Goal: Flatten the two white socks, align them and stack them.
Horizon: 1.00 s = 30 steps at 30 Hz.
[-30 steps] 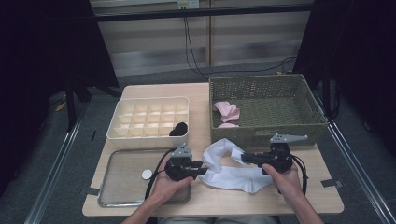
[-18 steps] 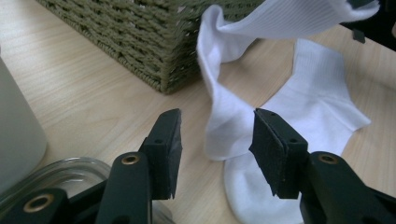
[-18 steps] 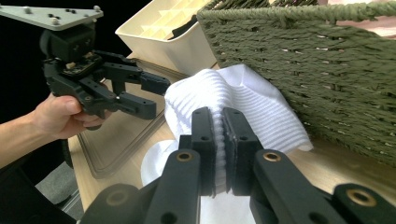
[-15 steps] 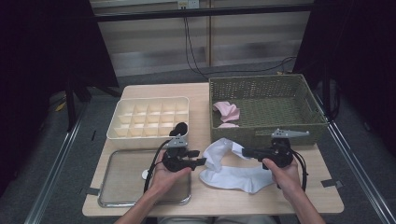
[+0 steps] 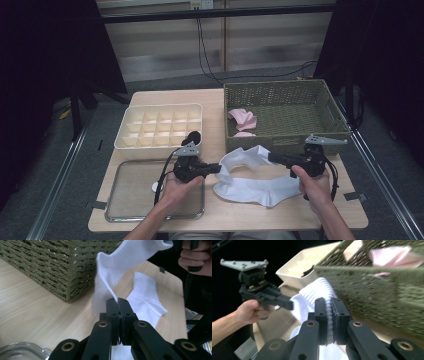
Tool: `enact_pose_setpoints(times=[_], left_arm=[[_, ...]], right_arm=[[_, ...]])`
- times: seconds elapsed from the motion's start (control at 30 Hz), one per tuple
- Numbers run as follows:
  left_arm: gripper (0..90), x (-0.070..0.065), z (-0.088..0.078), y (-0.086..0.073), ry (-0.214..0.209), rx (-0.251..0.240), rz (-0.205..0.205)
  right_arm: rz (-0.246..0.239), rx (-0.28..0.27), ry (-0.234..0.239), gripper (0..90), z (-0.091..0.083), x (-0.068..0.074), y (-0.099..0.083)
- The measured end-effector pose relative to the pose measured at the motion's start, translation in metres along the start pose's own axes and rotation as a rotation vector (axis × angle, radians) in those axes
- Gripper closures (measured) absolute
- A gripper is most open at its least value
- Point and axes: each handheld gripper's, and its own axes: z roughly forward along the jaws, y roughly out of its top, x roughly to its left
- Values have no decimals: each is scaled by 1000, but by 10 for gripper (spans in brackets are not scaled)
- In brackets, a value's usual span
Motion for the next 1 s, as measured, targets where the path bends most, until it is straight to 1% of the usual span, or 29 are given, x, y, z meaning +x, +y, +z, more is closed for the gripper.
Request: enact_pose_setpoints(times=[0.03,0.07,0.13,0.17,0.23,0.27,0.3,0.33,0.4,0.47,0.5,0.53,0.57,0.6,0.63,0.67,0.73,0.8,0.87,0.9,0.97,1.0], left_arm=[[885,-1,-4,0,2,-2,2],[885,-4,-7,1,-5,-3,2],[885,-9,-14,1,-20,-5,14],[885,-13,-16,1,-24,-8,10],[879,-19,-19,1,-31,-4,22],[879,-22,-21,1,-42,0,26],[879,-26,-22,1,-44,12,36],[880,-29,-24,0,-49,16,35],[881,-34,-27,-1,-62,37,38],[881,-36,-28,-2,-76,46,34],[881,-36,-28,-2,-84,51,24],[881,-35,-27,-4,-90,66,17],[881,-34,-25,-4,-87,76,15],[881,-32,-22,-6,-88,89,13],[881,-30,-18,-7,-82,107,9],[881,-27,-12,-7,-66,123,15],[881,-22,-4,-7,-55,141,-1],[881,-16,3,-6,-39,163,-8],[881,-11,9,-4,-23,173,-18],[881,-7,12,-4,-13,179,-25],[877,-1,18,-5,20,194,-21],[872,2,20,-6,28,198,-32]], right_arm=[[0,-12,-7,840,-5,0,1],[3,-21,-15,840,-9,-1,1],[10,-32,-27,840,-17,-1,1],[11,-35,-31,840,-19,-1,0],[18,-24,-36,840,-25,1,-3],[18,-20,-38,840,-27,2,-5],[24,-18,-37,840,-30,4,-8],[31,-20,-35,840,-34,6,-10],[30,-20,-33,840,-42,12,-16],[46,-16,-31,841,-51,17,-21],[55,-15,-35,841,-53,18,-22],[61,-12,-39,841,-56,19,-25],[76,-1,-51,841,-58,20,-29],[83,5,-53,841,-59,19,-32],[93,19,-64,841,-59,18,-35],[95,29,-79,841,-58,16,-38],[111,43,-103,841,-55,8,-42],[111,60,-133,840,-50,1,-44],[120,72,-155,838,-46,-9,-43],[125,79,-161,836,-43,-14,-43],[125,94,-180,832,-38,-24,-43],[131,111,-193,831,-35,-28,-43]])
